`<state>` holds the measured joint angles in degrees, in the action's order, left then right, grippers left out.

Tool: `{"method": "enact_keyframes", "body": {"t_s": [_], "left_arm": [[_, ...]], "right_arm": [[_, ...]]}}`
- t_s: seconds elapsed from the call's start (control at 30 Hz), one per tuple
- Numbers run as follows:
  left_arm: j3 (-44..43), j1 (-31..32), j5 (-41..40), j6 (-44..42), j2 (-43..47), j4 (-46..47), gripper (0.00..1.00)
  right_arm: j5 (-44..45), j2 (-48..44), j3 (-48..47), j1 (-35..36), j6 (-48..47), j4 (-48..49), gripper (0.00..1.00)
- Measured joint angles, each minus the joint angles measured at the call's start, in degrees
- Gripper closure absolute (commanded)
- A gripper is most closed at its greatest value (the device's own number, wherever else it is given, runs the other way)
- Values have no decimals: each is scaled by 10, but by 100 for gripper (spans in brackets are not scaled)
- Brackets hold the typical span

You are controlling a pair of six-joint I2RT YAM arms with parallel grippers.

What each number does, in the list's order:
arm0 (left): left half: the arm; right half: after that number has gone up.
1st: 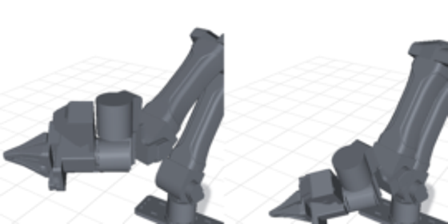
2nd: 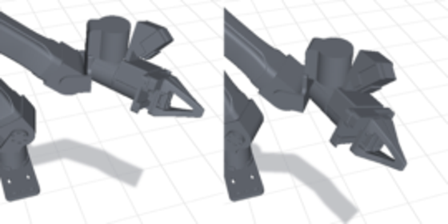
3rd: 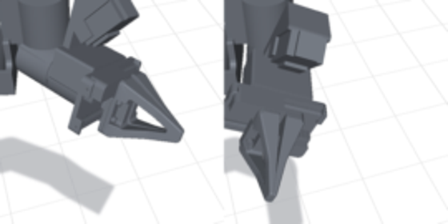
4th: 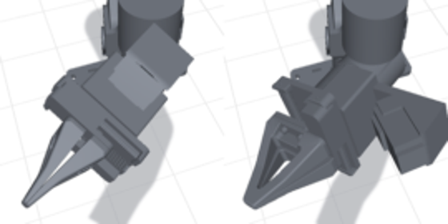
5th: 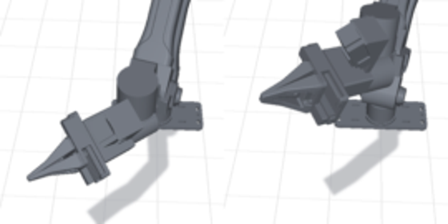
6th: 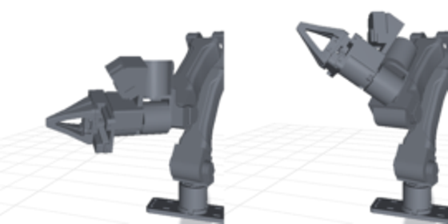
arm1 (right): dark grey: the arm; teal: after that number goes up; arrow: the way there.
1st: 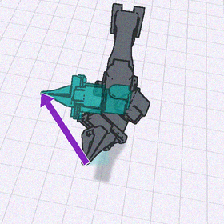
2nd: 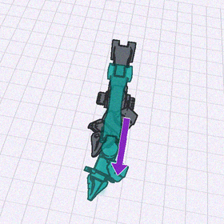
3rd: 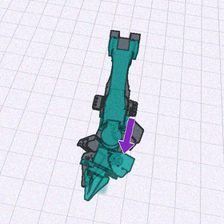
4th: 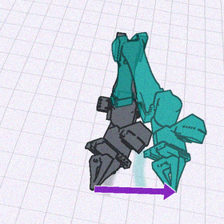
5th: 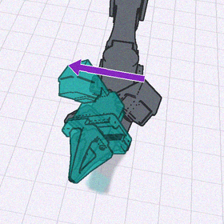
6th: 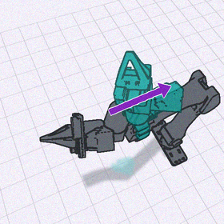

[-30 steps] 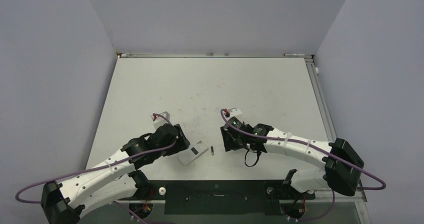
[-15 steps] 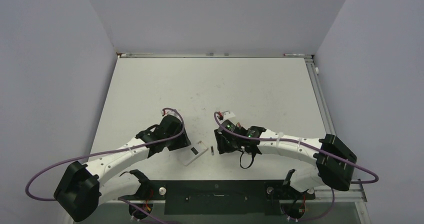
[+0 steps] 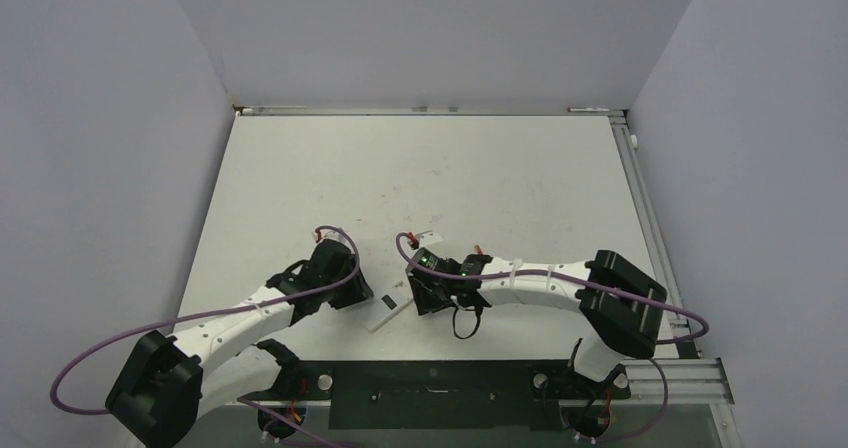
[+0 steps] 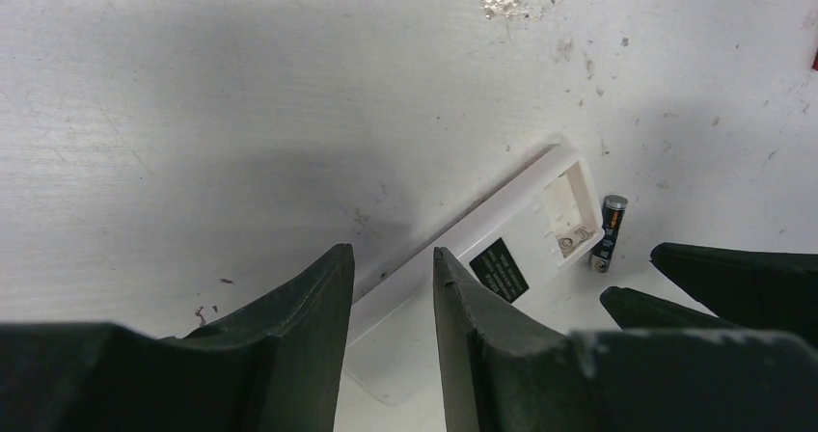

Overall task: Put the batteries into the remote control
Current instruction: Adjust the remote control at the center of the board.

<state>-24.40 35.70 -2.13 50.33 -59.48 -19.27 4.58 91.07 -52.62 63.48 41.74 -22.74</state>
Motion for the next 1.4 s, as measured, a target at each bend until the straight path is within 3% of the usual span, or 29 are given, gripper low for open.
{"method": "enact_keyframes", "body": {"t_s": [0.57,0.8,1.4], "left_arm": [[17,-39,55,-5,-31,64,73],[26,-40,65,-5,-46,91,76],[59,-12,106,39,-47,152,83]], "right_arm": [[40,70,-39,7,26,-4,71],[52,75,-44,7,29,-11,91],[70,18,-1,7,38,-35,91]]}}
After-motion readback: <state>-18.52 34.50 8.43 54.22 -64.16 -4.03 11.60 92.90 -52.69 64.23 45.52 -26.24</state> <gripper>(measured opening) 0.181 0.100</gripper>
